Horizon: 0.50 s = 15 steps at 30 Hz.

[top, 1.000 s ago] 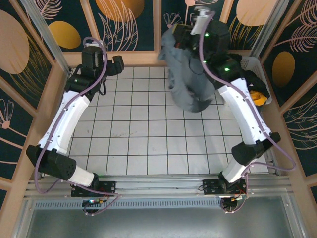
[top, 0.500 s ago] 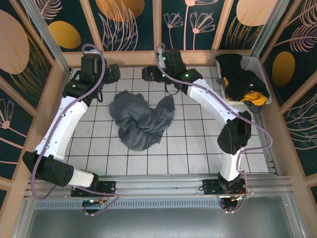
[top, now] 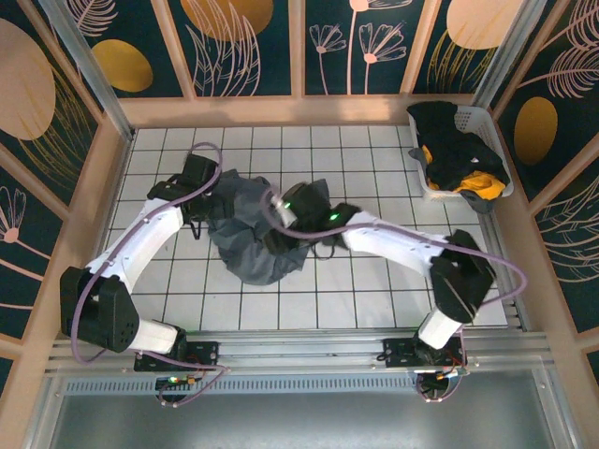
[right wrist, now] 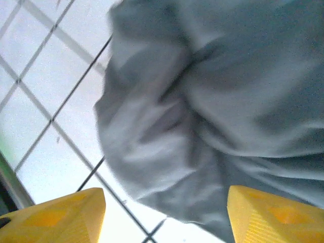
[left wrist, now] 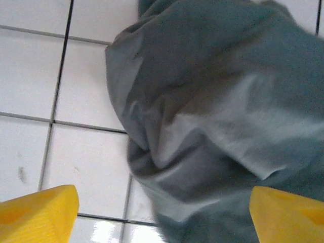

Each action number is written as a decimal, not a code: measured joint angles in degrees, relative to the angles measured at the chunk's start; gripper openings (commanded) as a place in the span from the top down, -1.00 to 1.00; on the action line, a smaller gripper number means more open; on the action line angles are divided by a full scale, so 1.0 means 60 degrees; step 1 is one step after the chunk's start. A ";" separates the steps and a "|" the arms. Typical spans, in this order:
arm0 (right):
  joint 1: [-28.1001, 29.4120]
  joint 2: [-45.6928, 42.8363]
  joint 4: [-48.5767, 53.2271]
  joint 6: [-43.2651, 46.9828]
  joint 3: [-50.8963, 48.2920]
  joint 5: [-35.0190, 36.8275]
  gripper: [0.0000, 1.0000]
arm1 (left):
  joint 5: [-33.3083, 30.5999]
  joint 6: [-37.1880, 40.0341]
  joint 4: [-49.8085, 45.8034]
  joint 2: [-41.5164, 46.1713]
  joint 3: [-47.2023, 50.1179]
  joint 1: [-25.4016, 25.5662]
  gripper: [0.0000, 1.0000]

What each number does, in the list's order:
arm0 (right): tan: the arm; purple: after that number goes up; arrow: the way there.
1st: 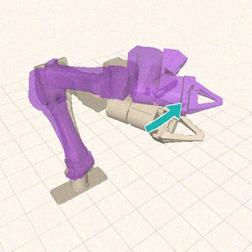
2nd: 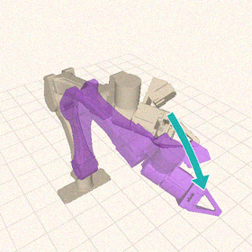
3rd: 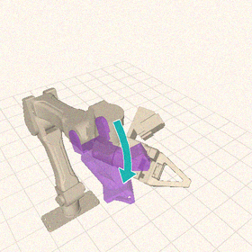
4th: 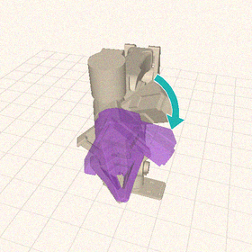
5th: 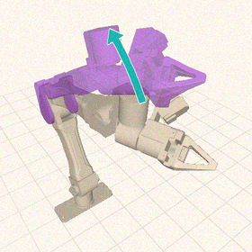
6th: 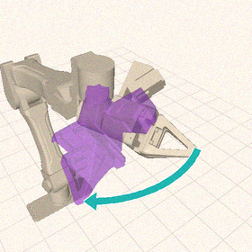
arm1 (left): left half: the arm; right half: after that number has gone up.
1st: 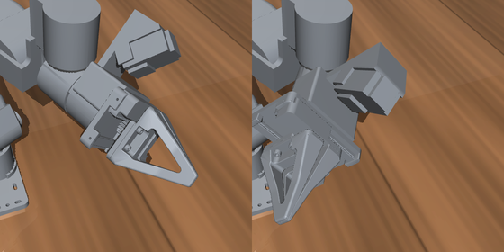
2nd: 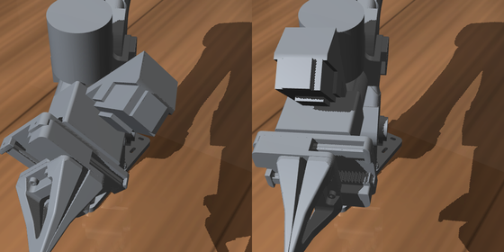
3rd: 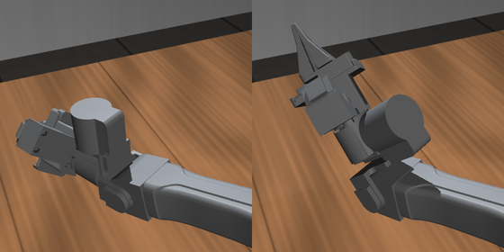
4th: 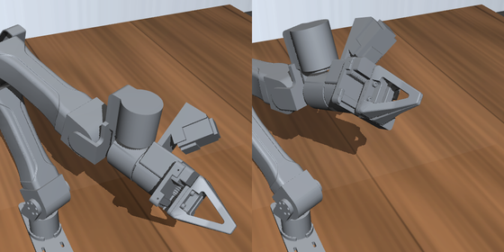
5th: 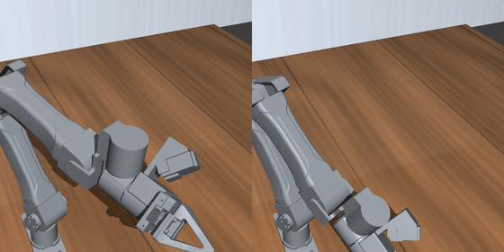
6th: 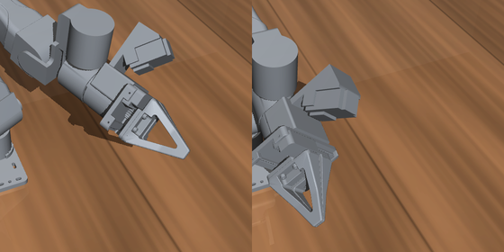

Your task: Fold and stack the t-shirts

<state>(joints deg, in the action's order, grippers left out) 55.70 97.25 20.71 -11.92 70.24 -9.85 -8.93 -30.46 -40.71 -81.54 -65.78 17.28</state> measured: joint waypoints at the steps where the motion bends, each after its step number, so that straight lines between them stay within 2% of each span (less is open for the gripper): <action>1: 0.0364 0.0353 0.0011 0.0106 0.0018 0.0007 -0.39 | -0.0004 -0.0699 0.0007 0.0029 0.0000 -0.0004 -0.73; 4: 0.1078 0.1453 0.0135 0.0222 0.0226 0.0084 -0.38 | -0.0011 -0.2204 0.0033 0.0160 0.0011 -0.0004 -0.73; 7: 0.1166 0.2313 0.0310 0.0117 0.0506 0.0284 -0.21 | -0.0040 -0.3053 0.0025 0.0393 0.0124 -0.0004 -0.72; 9: 0.1060 0.2641 0.0415 -0.0040 0.0612 0.0499 0.05 | -0.0102 -0.3359 0.0022 0.0532 0.0157 -0.0004 -0.71; 12: 0.0823 0.2656 0.0481 -0.0382 0.0747 0.0794 0.93 | -0.0273 -0.3639 0.0022 0.0787 0.0160 -0.0004 -0.68; 13: 0.0710 0.2656 0.0514 -0.0510 0.0703 0.0936 1.00 | -0.0335 -0.3701 0.0022 0.0896 0.0160 -0.0025 -0.68; 15: 0.0404 0.2495 0.0404 -0.0820 0.0346 0.1038 1.00 | -0.0408 -0.3774 0.0018 0.1111 0.0160 -0.0066 -0.68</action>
<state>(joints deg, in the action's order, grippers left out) 58.13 112.22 23.14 -16.84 72.31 -3.62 -11.38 -53.10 -40.60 -74.87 -64.82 16.88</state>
